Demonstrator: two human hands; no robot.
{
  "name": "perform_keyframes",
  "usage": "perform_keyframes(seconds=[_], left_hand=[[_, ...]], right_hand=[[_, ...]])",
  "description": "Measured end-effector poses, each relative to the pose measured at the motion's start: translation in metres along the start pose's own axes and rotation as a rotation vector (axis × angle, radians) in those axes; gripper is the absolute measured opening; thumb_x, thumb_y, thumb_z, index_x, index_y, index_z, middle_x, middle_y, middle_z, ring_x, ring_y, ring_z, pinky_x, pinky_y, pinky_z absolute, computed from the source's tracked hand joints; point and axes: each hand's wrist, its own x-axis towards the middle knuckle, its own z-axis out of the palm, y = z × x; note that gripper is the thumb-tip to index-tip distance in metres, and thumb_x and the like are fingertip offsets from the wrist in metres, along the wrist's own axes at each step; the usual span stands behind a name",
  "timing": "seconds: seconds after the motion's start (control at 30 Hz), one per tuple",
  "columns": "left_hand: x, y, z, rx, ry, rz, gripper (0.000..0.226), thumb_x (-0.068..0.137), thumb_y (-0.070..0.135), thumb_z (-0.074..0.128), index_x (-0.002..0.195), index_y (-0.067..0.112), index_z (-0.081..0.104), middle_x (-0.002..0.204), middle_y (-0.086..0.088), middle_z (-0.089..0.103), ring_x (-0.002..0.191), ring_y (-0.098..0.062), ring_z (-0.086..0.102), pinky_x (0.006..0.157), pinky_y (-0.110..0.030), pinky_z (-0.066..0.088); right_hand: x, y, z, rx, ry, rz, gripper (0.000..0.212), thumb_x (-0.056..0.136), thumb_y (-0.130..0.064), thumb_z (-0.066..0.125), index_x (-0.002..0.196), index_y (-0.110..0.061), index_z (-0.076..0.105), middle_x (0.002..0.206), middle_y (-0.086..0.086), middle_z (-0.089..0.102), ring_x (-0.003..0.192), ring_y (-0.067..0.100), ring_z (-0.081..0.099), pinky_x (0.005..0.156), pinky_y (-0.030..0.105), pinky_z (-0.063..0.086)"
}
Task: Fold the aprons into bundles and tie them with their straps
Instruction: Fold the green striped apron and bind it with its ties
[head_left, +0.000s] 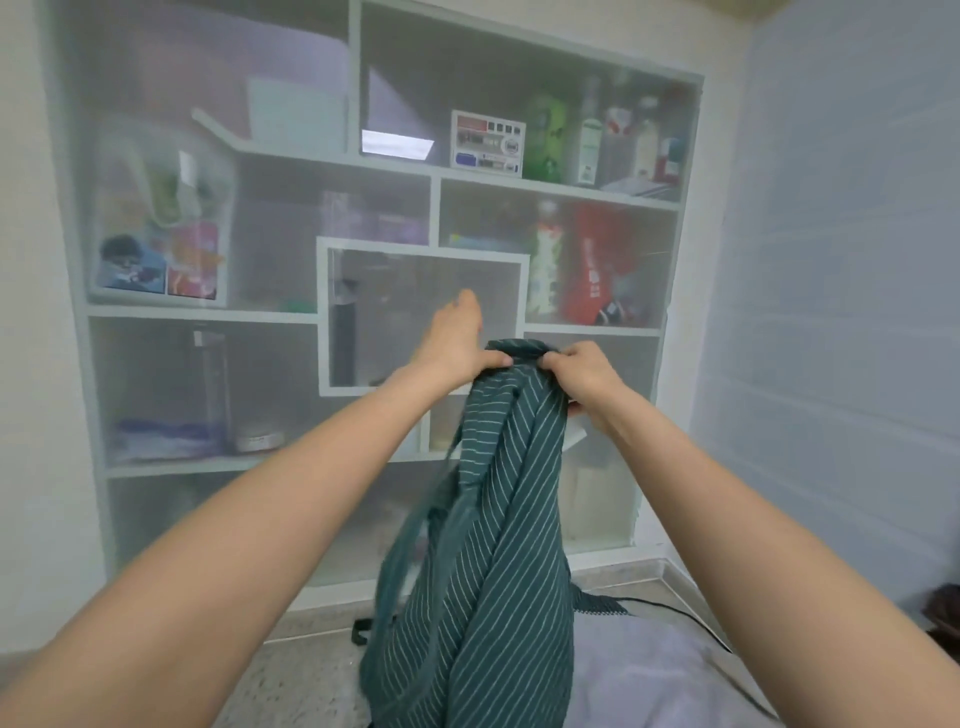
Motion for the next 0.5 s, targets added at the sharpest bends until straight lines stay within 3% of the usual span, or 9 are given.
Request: perform_keyframes(seconds=[0.03,0.1,0.13,0.17,0.2,0.23,0.33,0.4,0.5], left_hand=[[-0.003,0.001,0.001,-0.040,-0.016,-0.043,0.041,0.078,0.039,0.073,0.076,0.010,0.044,0.071,-0.002,0.044,0.064,-0.017,0.041,0.057,-0.029,0.032],[-0.009,0.002,0.002,-0.048,-0.215,-0.106,0.054,0.078,0.054,0.066,0.060,0.008,0.044,0.058,-0.007,0.045,0.053,-0.020,0.043,0.054,-0.029,0.034],[-0.014,0.001,0.002,-0.036,-0.372,-0.132,0.059,0.076,0.060,0.064,0.069,0.003,0.054,0.068,-0.014,0.055,0.062,-0.025,0.054,0.062,-0.031,0.042],[-0.019,0.000,0.001,-0.042,-0.520,-0.162,0.065,0.075,0.060,0.065,0.094,-0.002,0.060,0.093,-0.019,0.063,0.082,-0.028,0.061,0.077,-0.036,0.048],[-0.025,-0.002,0.000,-0.051,-0.637,-0.192,0.067,0.076,0.055,0.068,0.115,0.002,0.055,0.112,-0.014,0.061,0.099,-0.027,0.060,0.090,-0.040,0.047],[-0.029,-0.005,0.001,-0.080,-0.703,-0.204,0.058,0.079,0.046,0.069,0.120,0.009,0.052,0.118,-0.008,0.059,0.102,-0.022,0.058,0.093,-0.039,0.046],[-0.027,-0.017,0.002,-0.160,-0.600,-0.200,0.009,0.089,0.017,0.063,0.091,0.012,0.056,0.100,-0.007,0.062,0.087,-0.021,0.059,0.081,-0.034,0.049],[-0.021,-0.025,-0.007,-0.124,-0.452,-0.223,0.012,0.092,0.011,0.056,0.081,0.007,0.055,0.086,-0.011,0.062,0.075,-0.023,0.059,0.072,-0.031,0.050],[-0.014,-0.032,-0.028,-0.161,-0.224,-0.250,0.020,0.096,0.013,0.052,0.079,0.006,0.059,0.070,-0.006,0.055,0.057,-0.016,0.051,0.048,-0.017,0.043]], right_hand=[[0.002,0.002,0.001,0.056,0.055,0.021,0.014,0.092,-0.014,0.047,0.078,-0.011,0.049,0.074,0.010,0.053,0.062,0.021,0.049,0.054,0.026,0.040],[0.003,0.000,0.003,0.212,0.110,0.069,0.014,0.091,-0.013,0.043,0.081,-0.010,0.051,0.075,0.010,0.056,0.062,0.021,0.051,0.054,0.025,0.041],[0.002,-0.002,0.003,0.287,0.110,0.093,0.016,0.092,-0.012,0.042,0.080,-0.010,0.052,0.074,0.009,0.057,0.062,0.020,0.052,0.054,0.025,0.043],[0.003,-0.004,0.003,0.354,0.101,0.112,0.018,0.093,-0.012,0.041,0.079,-0.011,0.053,0.073,0.007,0.057,0.062,0.019,0.053,0.057,0.026,0.045],[0.003,-0.006,0.002,0.418,0.091,0.128,0.020,0.093,-0.012,0.041,0.079,-0.011,0.054,0.074,0.007,0.059,0.064,0.020,0.054,0.061,0.029,0.046],[0.004,-0.008,0.001,0.477,0.083,0.141,0.020,0.094,-0.012,0.041,0.080,-0.012,0.055,0.075,0.007,0.060,0.067,0.020,0.056,0.066,0.031,0.048],[0.004,-0.011,-0.006,0.555,0.127,0.161,0.020,0.093,-0.010,0.040,0.079,-0.011,0.054,0.074,0.007,0.060,0.065,0.021,0.055,0.063,0.032,0.048],[0.005,-0.009,-0.013,0.565,0.183,0.173,0.024,0.090,-0.003,0.033,0.078,-0.011,0.053,0.070,0.008,0.058,0.061,0.022,0.054,0.060,0.032,0.048],[0.005,-0.002,-0.020,0.558,0.174,0.167,0.040,0.085,0.006,0.023,0.079,-0.012,0.057,0.071,0.010,0.060,0.060,0.022,0.055,0.063,0.034,0.051]])
